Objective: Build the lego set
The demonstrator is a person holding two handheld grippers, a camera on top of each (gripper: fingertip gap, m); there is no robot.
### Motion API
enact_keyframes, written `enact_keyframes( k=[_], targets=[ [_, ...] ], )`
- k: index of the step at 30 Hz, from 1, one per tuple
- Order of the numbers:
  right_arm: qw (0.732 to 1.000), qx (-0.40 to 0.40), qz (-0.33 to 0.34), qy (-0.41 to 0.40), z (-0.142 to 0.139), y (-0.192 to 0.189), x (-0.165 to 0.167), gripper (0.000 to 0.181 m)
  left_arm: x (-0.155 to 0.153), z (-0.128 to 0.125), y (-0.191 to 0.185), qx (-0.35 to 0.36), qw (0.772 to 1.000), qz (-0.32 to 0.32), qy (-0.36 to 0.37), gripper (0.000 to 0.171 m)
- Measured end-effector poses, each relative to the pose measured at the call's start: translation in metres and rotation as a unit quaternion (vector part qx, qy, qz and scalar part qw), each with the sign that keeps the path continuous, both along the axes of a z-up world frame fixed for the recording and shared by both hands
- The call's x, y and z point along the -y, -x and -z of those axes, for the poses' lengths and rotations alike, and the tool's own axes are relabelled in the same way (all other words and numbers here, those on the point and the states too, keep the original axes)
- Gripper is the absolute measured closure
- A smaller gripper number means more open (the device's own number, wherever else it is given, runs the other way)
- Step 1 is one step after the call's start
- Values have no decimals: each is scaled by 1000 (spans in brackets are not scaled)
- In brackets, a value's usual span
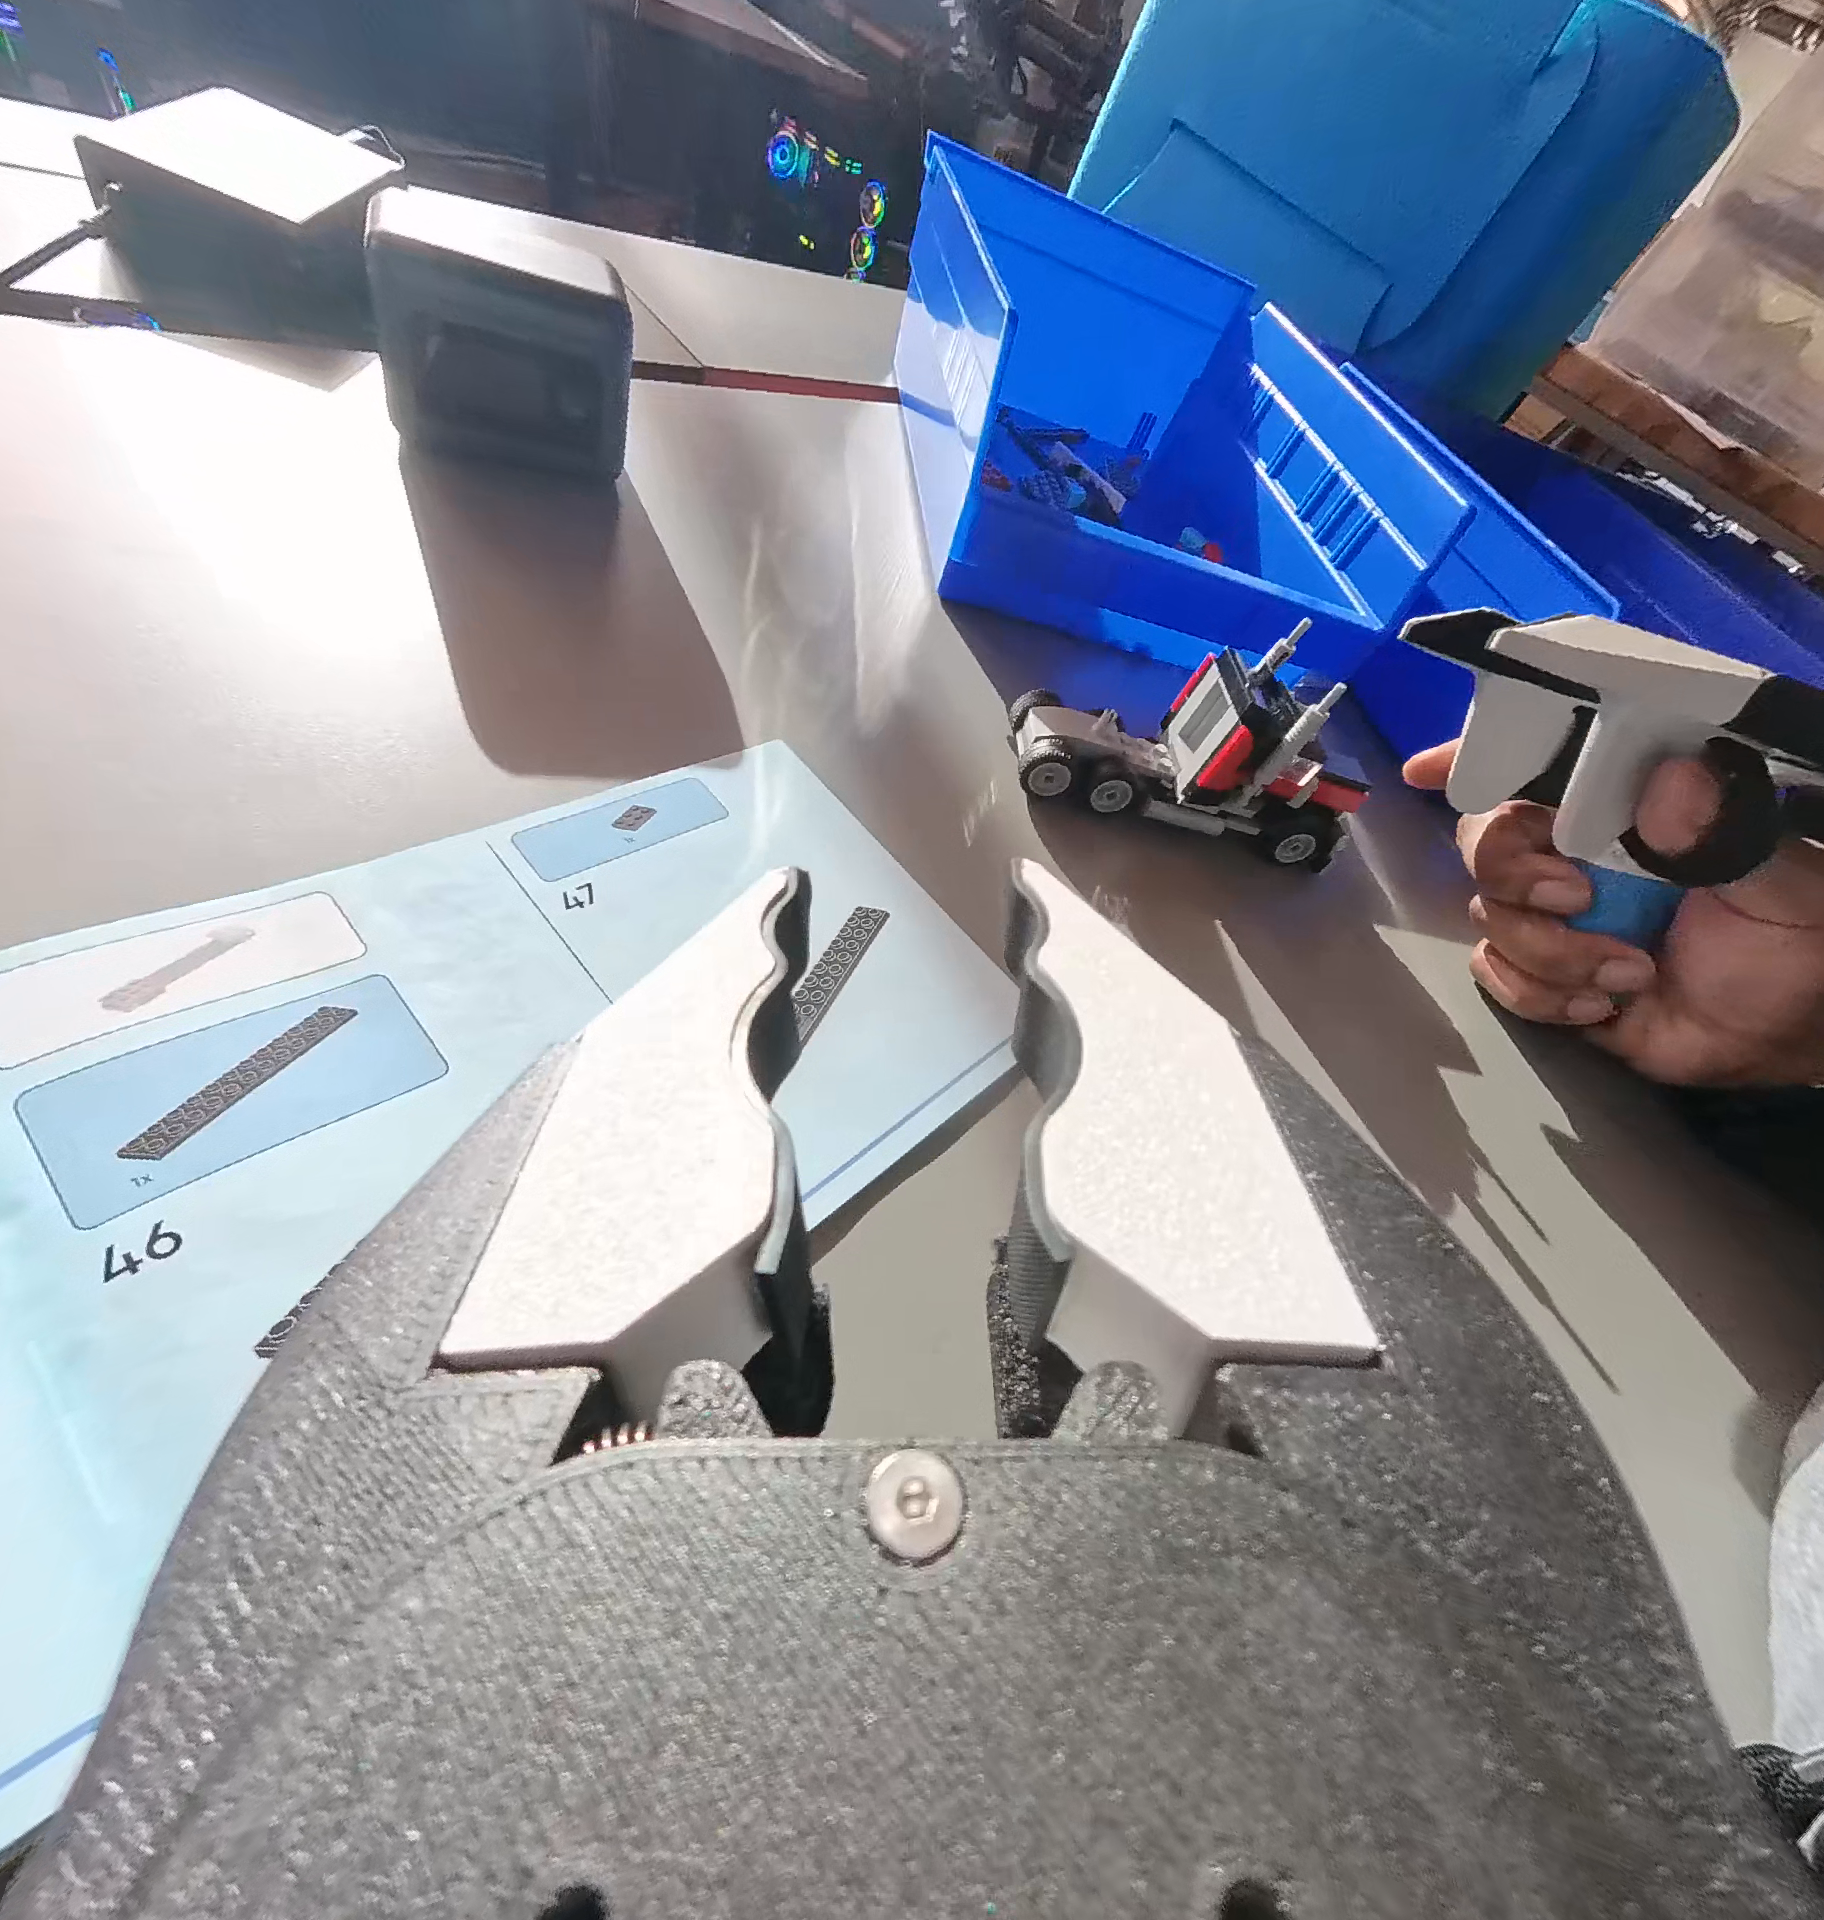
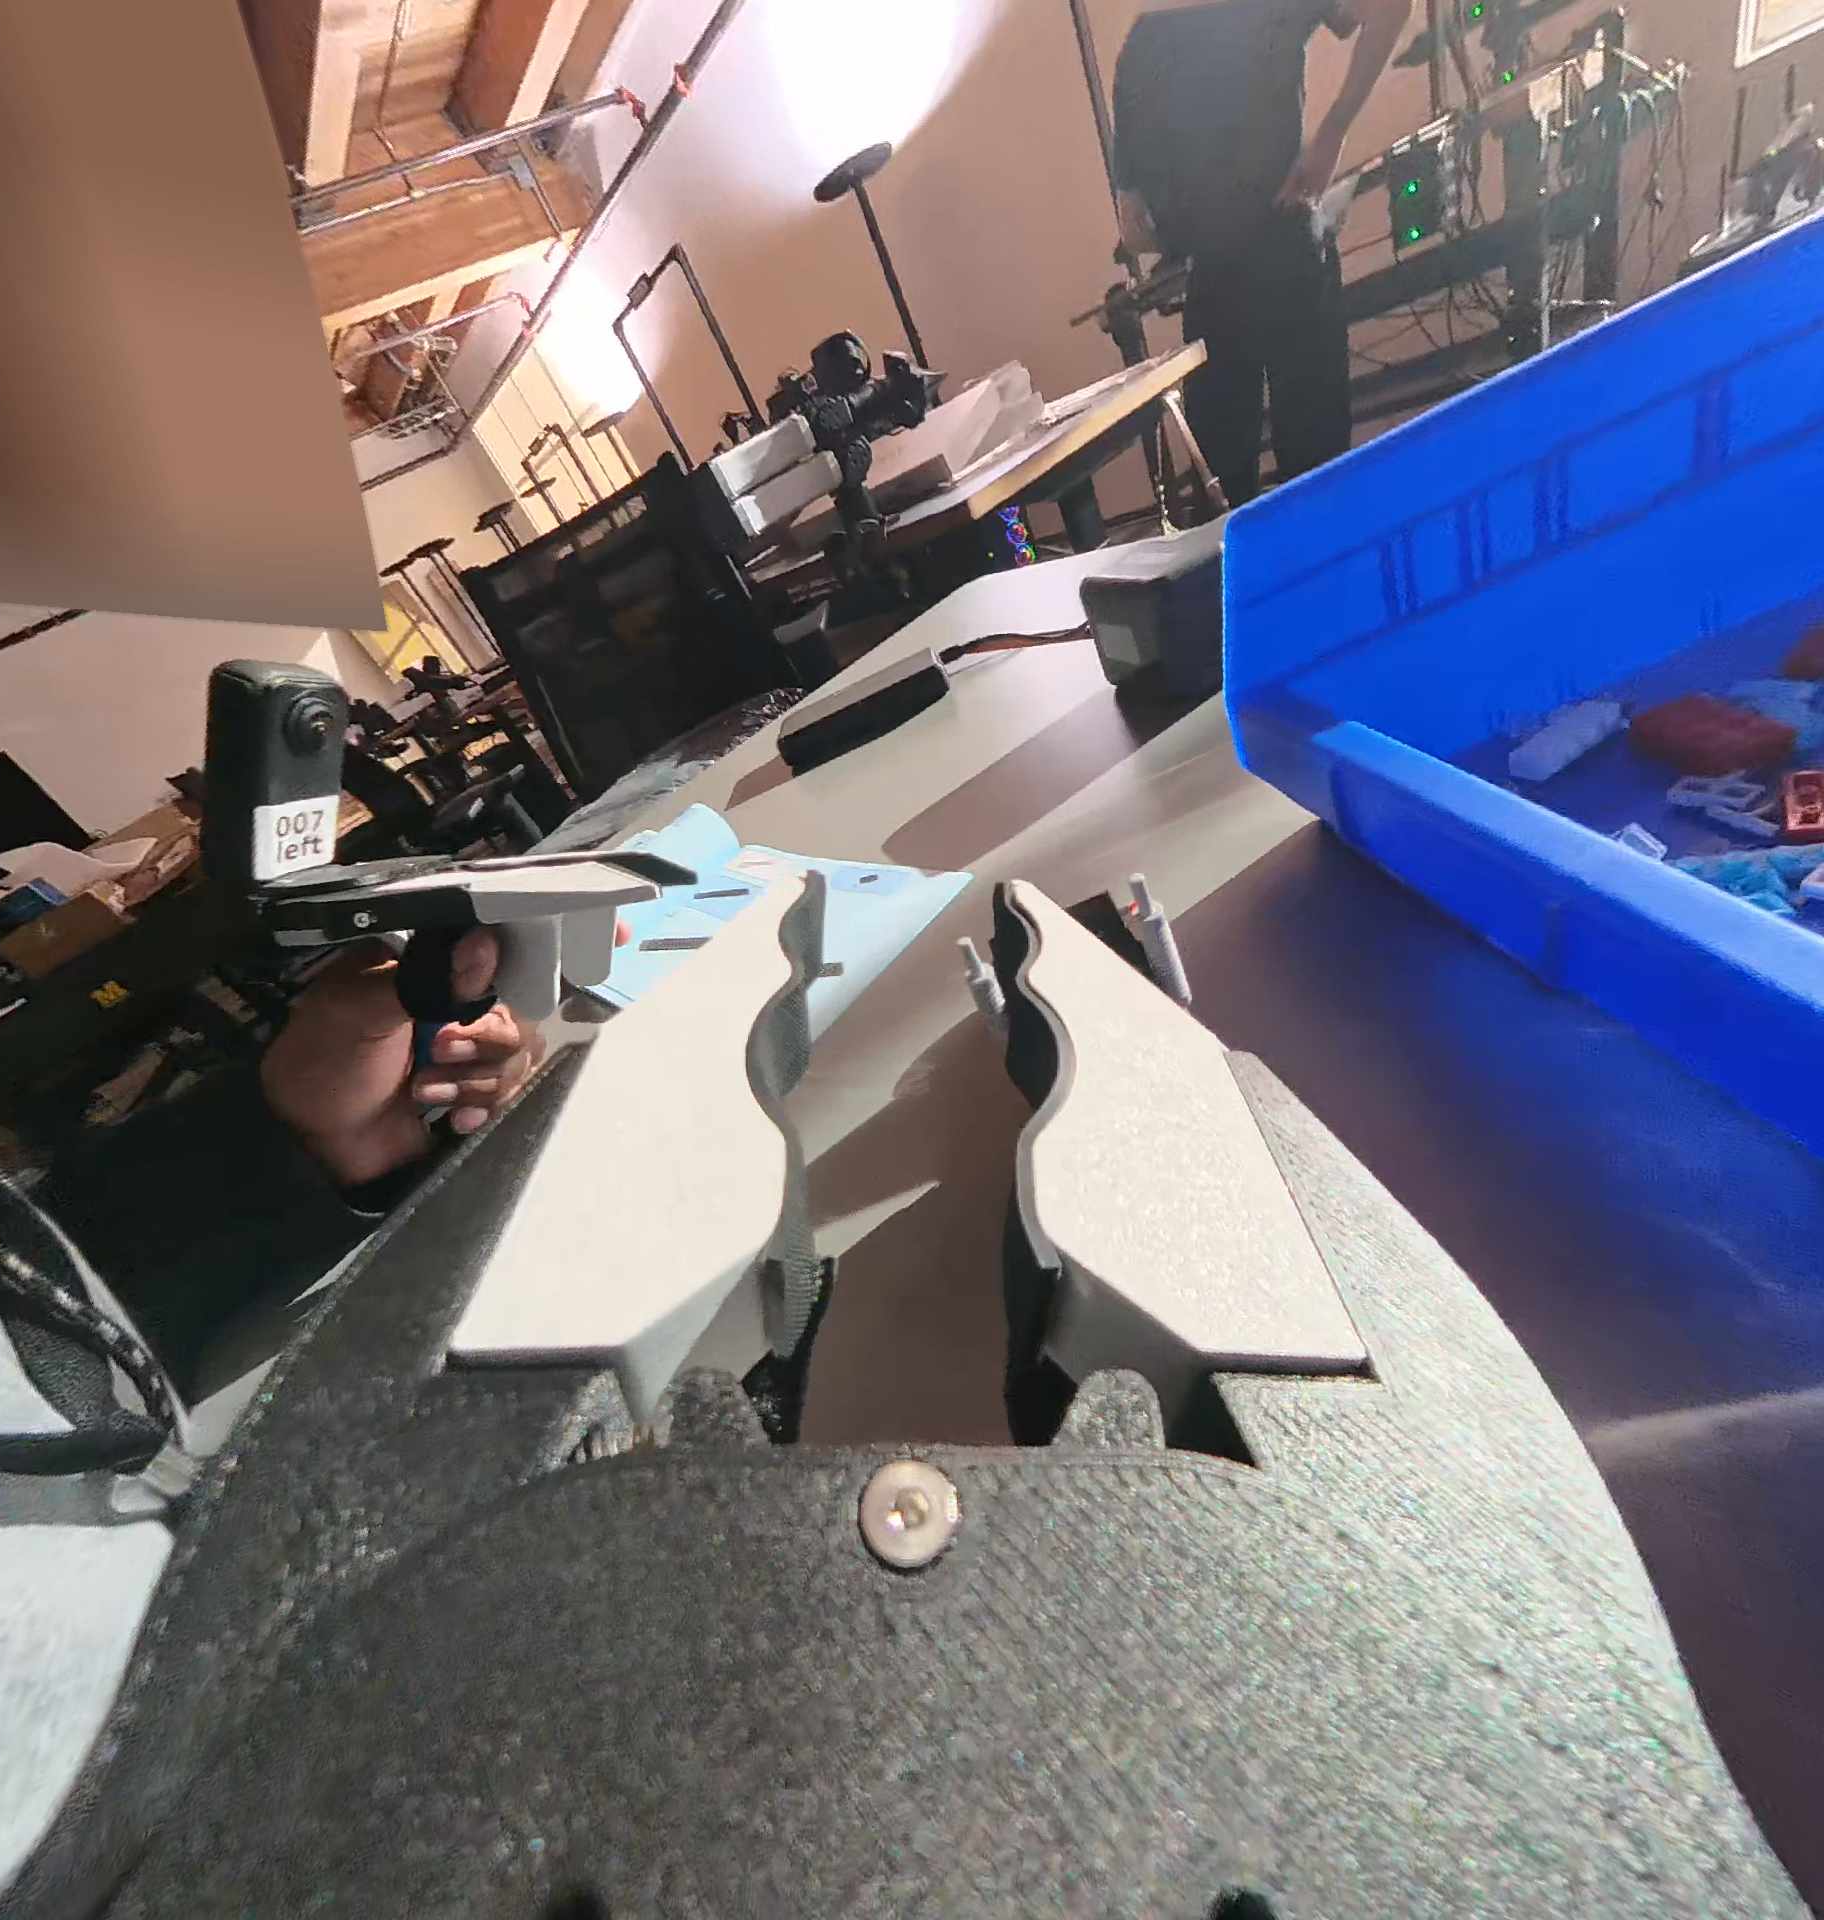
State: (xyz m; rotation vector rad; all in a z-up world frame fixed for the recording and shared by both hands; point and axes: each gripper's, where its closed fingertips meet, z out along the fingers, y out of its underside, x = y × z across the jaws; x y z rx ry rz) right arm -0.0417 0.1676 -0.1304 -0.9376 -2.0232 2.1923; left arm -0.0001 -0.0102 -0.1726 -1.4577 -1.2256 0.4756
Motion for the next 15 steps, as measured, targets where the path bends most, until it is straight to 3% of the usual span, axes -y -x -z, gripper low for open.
enact_keyframes(
  k=[15],
  targets=[
    [1000, -7, 3, -6, 0, 2, 3, 152, 3, 5, 3, 20, 1000, -11, -5, 138]
  ],
)
